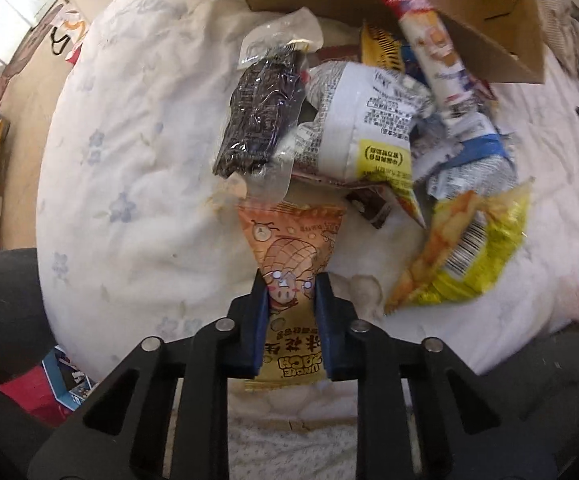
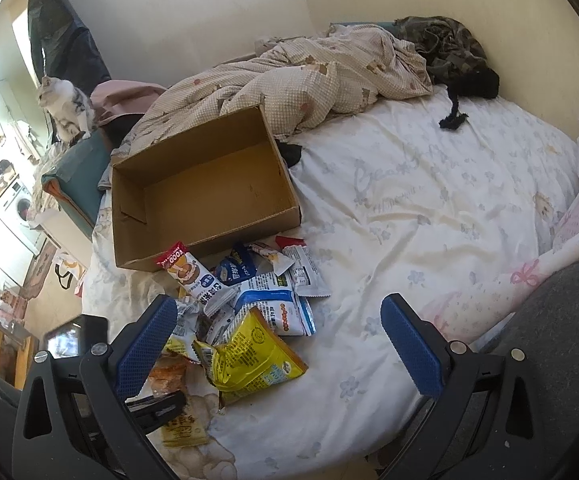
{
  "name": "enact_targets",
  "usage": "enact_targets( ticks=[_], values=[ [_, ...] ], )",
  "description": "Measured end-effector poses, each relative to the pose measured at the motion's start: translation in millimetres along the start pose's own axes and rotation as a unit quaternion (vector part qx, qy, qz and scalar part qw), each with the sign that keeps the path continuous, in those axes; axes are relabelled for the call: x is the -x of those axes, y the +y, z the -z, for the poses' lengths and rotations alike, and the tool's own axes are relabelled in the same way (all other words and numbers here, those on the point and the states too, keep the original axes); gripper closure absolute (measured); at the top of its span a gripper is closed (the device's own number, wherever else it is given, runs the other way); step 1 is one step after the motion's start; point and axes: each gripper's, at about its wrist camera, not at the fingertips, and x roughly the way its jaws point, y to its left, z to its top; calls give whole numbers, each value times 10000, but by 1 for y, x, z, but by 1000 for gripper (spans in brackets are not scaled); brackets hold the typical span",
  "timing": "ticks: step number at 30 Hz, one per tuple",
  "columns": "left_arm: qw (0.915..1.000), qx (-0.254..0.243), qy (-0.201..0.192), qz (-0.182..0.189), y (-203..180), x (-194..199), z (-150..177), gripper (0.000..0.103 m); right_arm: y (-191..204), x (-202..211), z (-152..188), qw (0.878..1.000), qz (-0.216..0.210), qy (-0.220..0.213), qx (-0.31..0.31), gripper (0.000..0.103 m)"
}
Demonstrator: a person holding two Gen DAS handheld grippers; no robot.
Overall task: Organize snacks
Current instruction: 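Grasp the orange peanut bag with the left gripper while the right gripper grasps the yellow chip bag, then carry the orange bag with the left gripper while the right gripper carries the yellow bag into the box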
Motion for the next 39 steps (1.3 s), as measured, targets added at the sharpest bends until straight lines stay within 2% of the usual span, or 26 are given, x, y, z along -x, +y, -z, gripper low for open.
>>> enact_targets(
  ticks=[5,11,14,17,20,22,25,26,28,30,32,34,35,37,39],
  values=[
    [9988,-337,-203,298,7,44,9,86,-4,1,0,9999,0,30,-136,0],
    [9922,-624,-957,493,20,112,15,86,-5,-2,0,9998,21,89,-166,0],
    [9851,-687,-1515,434,28,148,0,86,-7,-8,-4,9993,-110,248,-243,0],
    [9803,-724,-1818,273,37,154,-24,86,-14,-24,-7,9955,-401,652,-557,0],
    [9808,-594,-1844,209,47,142,-45,86,-18,-46,-2,9870,-544,1202,-914,0],
    [9837,-436,-1722,265,56,125,-53,86,-13,-66,7,9798,-645,1637,-947,0],
    [9868,-352,-1551,308,62,102,-52,86,5,-98,27,9669,-575,2436,-486,0],
    [9877,-318,-1486,373,64,100,-51,86,15,-113,34,9575,-656,2806,-135,0],
    [9874,-261,-1458,555,64,99,-50,86,28,-122,37,9570,-509,2847,246,0],
    [9859,-275,-1567,509,63,102,-51,86,39,-129,38,9550,-486,2867,582,0],
    [9855,-236,-1602,516,64,104,-52,86,55,-141,46,9430,-424,3123,1067,0],
    [9860,-167,-1564,559,67,103,-56,86,62,-148,52,9377,24,3132,1507,0],
    [9864,-159,-1551,528,67,103,-56,86,65,-150,55,9357,118,3138,1606,0],
    [9875,-178,-1478,523,67,99,-59,86,67,-154,60,9321,14,3285,1523,1],
    [9880,-226,-1448,495,64,97,-59,86,68,-154,63,9308,-104,3361,1432,19]
  ],
)
